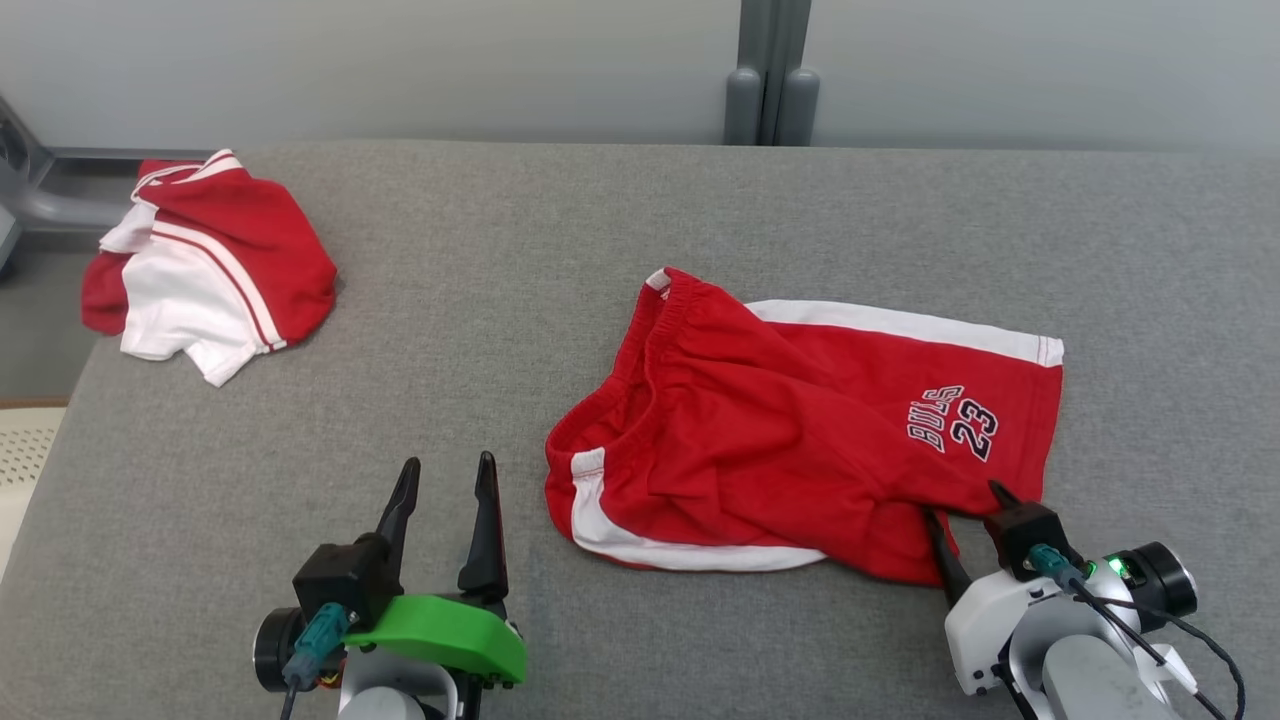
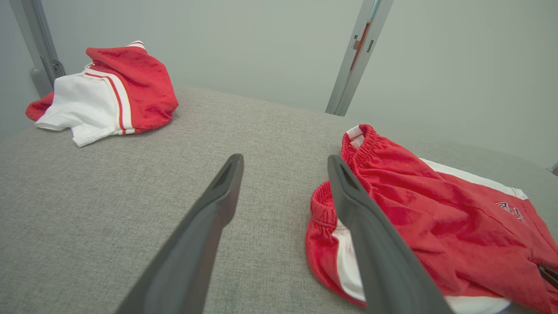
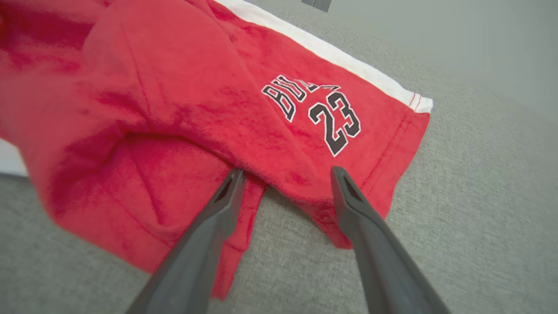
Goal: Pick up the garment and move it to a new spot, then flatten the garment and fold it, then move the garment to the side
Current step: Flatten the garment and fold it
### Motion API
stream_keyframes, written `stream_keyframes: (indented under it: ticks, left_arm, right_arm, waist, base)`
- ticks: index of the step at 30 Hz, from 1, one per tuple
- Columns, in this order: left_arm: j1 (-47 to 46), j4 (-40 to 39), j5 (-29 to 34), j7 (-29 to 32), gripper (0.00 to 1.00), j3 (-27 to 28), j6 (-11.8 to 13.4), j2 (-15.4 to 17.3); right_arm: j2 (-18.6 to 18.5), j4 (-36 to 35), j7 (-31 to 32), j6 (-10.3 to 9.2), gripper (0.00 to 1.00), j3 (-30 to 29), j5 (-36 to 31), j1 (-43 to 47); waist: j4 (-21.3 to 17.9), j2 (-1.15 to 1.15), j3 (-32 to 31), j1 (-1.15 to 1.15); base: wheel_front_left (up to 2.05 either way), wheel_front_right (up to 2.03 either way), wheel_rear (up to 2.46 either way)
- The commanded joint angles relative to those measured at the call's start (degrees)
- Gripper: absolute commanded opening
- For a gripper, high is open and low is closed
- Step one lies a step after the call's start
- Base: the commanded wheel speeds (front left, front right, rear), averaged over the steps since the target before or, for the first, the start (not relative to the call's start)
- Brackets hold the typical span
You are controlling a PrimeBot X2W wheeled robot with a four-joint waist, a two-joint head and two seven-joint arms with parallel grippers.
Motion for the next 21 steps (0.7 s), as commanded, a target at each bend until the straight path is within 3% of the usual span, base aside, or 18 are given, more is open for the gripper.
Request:
stream_keyframes:
  ticks: [1, 2, 4, 11, 21]
  left_arm:
    - [0.55, -0.56, 0.63, -0.03, 1.0, 0.1, 0.05, 0.01]
    - [0.53, -0.82, 0.76, -0.03, 1.0, 0.02, 0.14, -0.04]
    - [0.46, -1.21, 0.95, -0.03, 1.0, -0.01, 0.3, -0.07]
    - [0.48, -3.09, 0.66, -0.02, 1.0, 0.2, 0.71, -0.11]
    - [-2.63, -6.72, -1.2, -0.03, 1.0, -3.76, 0.9, -0.11]
  right_arm:
    - [-0.25, 1.57, -0.34, -0.1, 1.0, -0.06, -0.34, -1.49]
    - [-0.51, 2.44, -0.6, -0.1, 0.8, -0.2, -0.53, -2.76]
    - [-0.31, 3.92, -0.69, -0.1, 0.0, -0.63, 0.06, -4.35]
    - [-1.61, 0.97, -1.06, -0.1, 0.0, 0.17, 1.37, -11.69]
    - [-11.58, 7.53, 0.44, -0.11, 0.0, 6.45, -0.43, -28.77]
  waist:
    - [1.46, 0.0, 1.58, 0.0]
    - [1.64, 0.0, 1.87, 0.0]
    - [1.85, 0.0, 2.27, 0.0]
    - [1.57, 0.0, 3.9, 0.0]
    - [7.14, 0.0, 7.33, 0.0]
  base:
    - [0.0, 0.0, 0.0]
    - [0.0, 0.0, 0.0]
    - [0.0, 0.0, 0.0]
    - [0.0, 0.0, 0.0]
    - [0.0, 0.0, 0.0]
